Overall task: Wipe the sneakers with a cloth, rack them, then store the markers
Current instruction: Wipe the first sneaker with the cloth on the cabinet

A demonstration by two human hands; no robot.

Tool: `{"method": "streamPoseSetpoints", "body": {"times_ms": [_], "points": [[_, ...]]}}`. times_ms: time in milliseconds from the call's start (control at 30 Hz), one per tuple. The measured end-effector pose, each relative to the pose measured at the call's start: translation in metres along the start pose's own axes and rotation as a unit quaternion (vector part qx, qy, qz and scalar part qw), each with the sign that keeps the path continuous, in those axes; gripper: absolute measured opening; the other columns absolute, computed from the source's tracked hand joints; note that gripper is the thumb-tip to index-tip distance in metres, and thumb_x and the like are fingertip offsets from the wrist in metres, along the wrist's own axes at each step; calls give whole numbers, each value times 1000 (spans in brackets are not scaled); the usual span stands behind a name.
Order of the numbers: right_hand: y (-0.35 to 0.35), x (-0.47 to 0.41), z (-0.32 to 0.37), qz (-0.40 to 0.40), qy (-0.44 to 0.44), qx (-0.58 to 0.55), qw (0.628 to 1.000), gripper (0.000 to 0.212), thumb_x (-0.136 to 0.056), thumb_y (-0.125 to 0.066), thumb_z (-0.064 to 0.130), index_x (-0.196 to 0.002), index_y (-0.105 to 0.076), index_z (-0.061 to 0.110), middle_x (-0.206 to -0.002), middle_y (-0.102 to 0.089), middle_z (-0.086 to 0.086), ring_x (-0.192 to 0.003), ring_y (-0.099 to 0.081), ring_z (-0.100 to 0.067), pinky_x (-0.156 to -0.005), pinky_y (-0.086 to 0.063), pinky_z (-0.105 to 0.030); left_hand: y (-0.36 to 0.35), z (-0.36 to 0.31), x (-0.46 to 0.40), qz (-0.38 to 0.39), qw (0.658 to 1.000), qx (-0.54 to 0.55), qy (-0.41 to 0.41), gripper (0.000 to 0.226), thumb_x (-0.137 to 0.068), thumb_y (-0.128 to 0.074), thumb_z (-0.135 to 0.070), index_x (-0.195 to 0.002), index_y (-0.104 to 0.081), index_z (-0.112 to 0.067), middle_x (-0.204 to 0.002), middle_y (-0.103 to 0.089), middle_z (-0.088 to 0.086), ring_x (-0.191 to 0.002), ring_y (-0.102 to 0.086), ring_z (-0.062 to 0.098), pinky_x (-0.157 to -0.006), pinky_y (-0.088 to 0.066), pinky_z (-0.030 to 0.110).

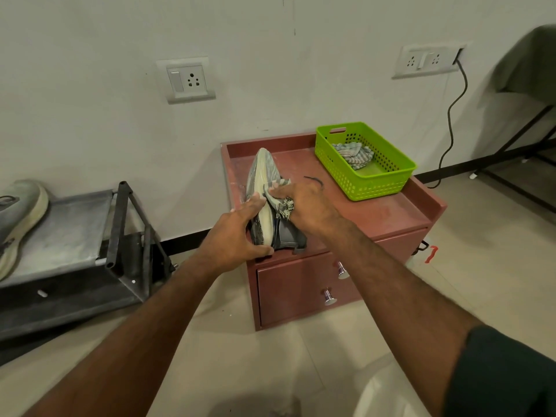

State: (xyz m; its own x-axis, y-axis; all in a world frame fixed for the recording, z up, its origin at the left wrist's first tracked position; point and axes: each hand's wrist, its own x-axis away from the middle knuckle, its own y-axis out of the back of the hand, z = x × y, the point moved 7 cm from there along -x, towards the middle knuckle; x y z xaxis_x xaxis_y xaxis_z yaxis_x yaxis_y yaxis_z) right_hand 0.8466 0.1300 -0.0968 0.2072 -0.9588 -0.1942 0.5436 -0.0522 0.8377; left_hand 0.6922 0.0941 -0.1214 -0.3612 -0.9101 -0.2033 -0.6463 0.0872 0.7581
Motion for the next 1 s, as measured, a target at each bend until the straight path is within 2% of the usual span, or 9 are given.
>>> {"method": "streamPoseSetpoints", "body": {"times_ms": [233, 400, 533, 633, 733, 833, 900, 933, 1000], "points": [[5, 25, -14, 80, -19, 70, 994, 67, -78, -54, -15, -130, -65, 26, -135, -63, -1, -123, -60, -18, -103, -49, -36, -2, 1, 0, 5, 1000, -14, -1, 115, -63, -94, -35, -157, -28, -27, -163, -25, -9, -147, -28, 9, -117, -37, 43], [1, 57, -15, 108, -1, 95, 990, 69, -74, -53, -7, -131, -63, 31, -130, -66, -1, -119, -62, -23, -98, -51, -40, 1, 1, 2, 11, 1000, -15, 1, 115, -63, -94, -35, -157, -28, -24, -163, -26, -7, -148, -28, 10, -118, -35, 44], [0, 68, -7, 110, 31, 97, 989, 60, -76, -51, 6, -128, -63, 33, -131, -66, -1, -119, -62, -25, -98, -52, -43, 1, 2, 3, 11, 999, -42, -3, 115, -64, -92, -38, -157, -26, -26, -164, -23, -8, -149, -27, 12, -117, -35, 47], [2, 80, -2, 117, 53, 96, 987, 58, -74, -60, -4, -119, -71, 30, -131, -66, 2, -121, -62, -21, -100, -50, -38, 1, -2, 4, 7, 998, -55, -11, 113, -66, -91, -38, -157, -24, -26, -164, -22, -8, -150, -24, 12, -120, -30, 48], [5, 93, -5, 136, 48, 81, 986, 46, -72, -66, 0, -107, -76, 28, -118, -72, 0, -109, -67, -20, -95, -53, -36, 0, -2, 4, 9, 998, -66, -10, 112, -68, -89, -39, -158, -23, -27, -164, -20, -8, -151, -20, 11, -123, -23, 46], [35, 90, -4, -7, -8, -93, 996, 41, -78, -68, -5, -111, -76, 18, -116, -71, 3, -106, -65, -7, -96, -50, -23, 2, -2, 2, 11, 1000, -28, -3, 112, -67, -91, -33, -157, -25, -26, -164, -23, -6, -150, -24, 13, -119, -32, 45], [45, 83, -9, -117, -54, -222, 967, 45, -81, -65, -8, -118, -73, 16, -109, -71, 6, -93, -64, 3, -86, -50, -17, 2, -2, 2, 16, 1000, -6, 0, 111, -67, -92, -28, -157, -26, -26, -164, -24, -5, -148, -29, 16, -116, -38, 43], [40, 79, -18, -133, -96, -281, 945, 47, -81, -62, -7, -119, -73, 18, -102, -71, 7, -84, -62, 4, -77, -51, -18, 1, -2, 2, 19, 1000, 1, 0, 111, -68, -92, -26, -157, -26, -27, -164, -24, -5, -147, -31, 17, -114, -40, 42], [17, 72, -34, -113, -192, -373, 901, 46, -80, -58, -4, -114, -74, 23, -94, -74, 5, -79, -68, -14, -65, -54, -31, -1, -2, 1, 24, 1000, 12, 1, 112, -68, -91, -25, -158, -24, -28, -164, -23, -6, -146, -34, 19, -112, -43, 41]]}}
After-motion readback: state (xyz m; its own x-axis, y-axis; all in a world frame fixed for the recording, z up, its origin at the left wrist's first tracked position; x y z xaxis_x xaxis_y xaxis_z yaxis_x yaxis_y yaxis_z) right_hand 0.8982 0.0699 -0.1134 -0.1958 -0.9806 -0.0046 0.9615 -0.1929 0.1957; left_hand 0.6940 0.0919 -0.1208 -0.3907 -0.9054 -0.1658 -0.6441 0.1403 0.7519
